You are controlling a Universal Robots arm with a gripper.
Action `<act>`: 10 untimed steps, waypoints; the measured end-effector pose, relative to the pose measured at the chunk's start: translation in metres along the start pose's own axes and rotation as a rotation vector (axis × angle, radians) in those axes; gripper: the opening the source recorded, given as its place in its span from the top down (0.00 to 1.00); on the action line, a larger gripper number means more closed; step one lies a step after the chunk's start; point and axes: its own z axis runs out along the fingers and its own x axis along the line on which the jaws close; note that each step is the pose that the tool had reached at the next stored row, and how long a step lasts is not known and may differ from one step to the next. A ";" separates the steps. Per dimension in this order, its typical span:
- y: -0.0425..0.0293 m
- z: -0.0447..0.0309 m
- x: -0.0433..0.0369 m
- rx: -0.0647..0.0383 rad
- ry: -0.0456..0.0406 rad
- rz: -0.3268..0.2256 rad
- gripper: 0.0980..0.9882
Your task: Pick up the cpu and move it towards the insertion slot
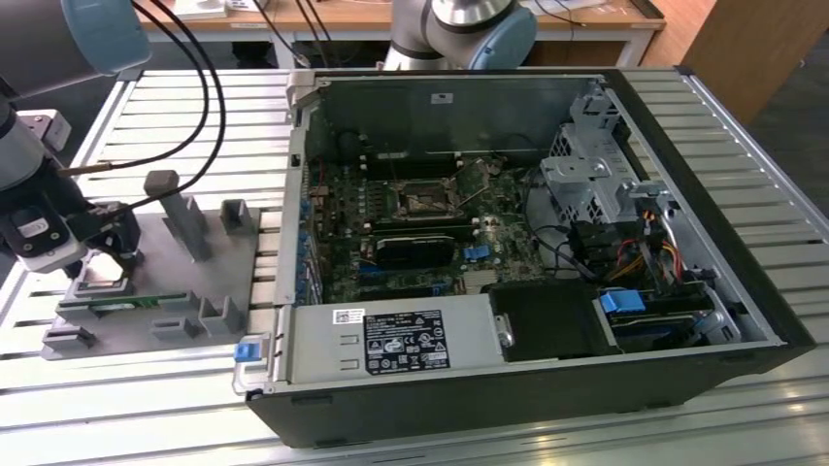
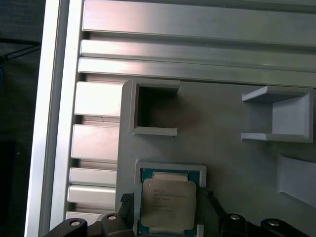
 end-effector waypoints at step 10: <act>0.0012 0.0027 0.0009 -0.001 -0.0001 0.000 0.42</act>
